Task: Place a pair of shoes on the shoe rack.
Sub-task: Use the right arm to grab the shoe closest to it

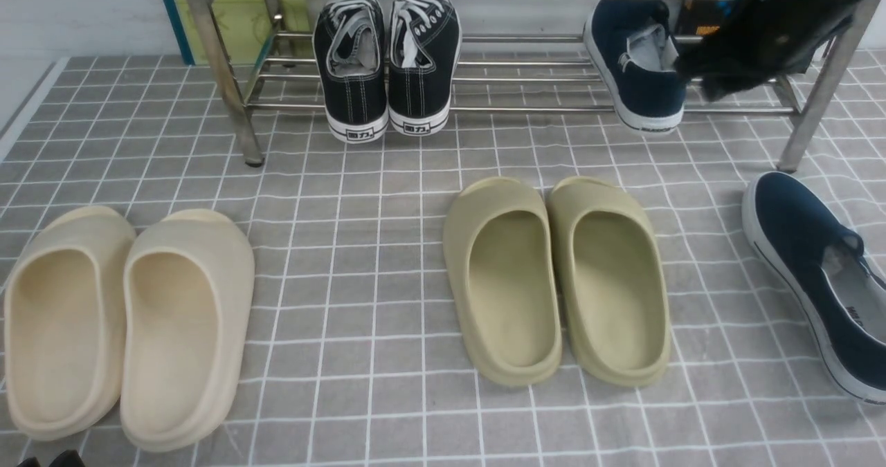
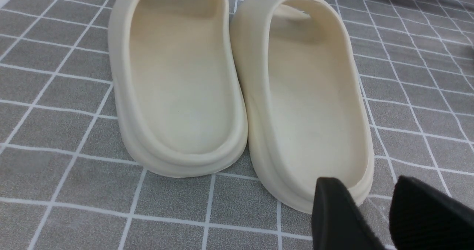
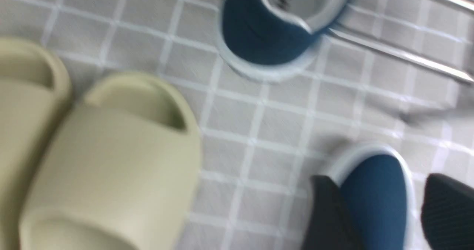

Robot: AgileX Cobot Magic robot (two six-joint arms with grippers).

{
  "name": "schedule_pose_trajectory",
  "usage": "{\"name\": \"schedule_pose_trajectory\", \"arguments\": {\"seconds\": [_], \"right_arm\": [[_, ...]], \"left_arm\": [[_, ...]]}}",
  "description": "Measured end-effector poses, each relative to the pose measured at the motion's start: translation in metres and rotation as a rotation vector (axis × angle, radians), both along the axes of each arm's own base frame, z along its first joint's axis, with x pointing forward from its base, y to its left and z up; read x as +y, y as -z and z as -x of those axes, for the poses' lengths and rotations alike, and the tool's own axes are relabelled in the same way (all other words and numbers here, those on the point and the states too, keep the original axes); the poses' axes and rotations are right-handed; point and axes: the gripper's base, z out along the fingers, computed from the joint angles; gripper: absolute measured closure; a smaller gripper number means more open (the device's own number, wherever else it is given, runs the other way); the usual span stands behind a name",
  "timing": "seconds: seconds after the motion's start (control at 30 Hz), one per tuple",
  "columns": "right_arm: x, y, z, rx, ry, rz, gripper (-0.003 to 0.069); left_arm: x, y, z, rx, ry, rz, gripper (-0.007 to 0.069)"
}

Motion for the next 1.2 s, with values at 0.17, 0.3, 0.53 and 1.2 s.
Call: {"name": "schedule_pose_trajectory", "arguments": {"seconds": [0.17,0.3,0.53,1.2], "right_arm": [[-0.023,-0.003,0.022,0.144,0.070,0.020,0.0193],[-0.038,0.021,0.029,0.245,0.114,-0.008,0.0185],[-0.051,0.076,0.069,0.458,0.156,-0.034,0.0184],[-0.057,0.155,0.104,0.468,0.161,-0.026,0.0523]], "left_arm": [[0.000,0.000,0.000,0.000,0.000,0.000,0.0386],[0.000,0.000,0.000,0.000,0.000,0.000,0.0386],[0.000,0.000,0.000,0.000,0.000,0.000,0.0386],[0.000,0.000,0.000,0.000,0.000,0.000,0.0386]]}}
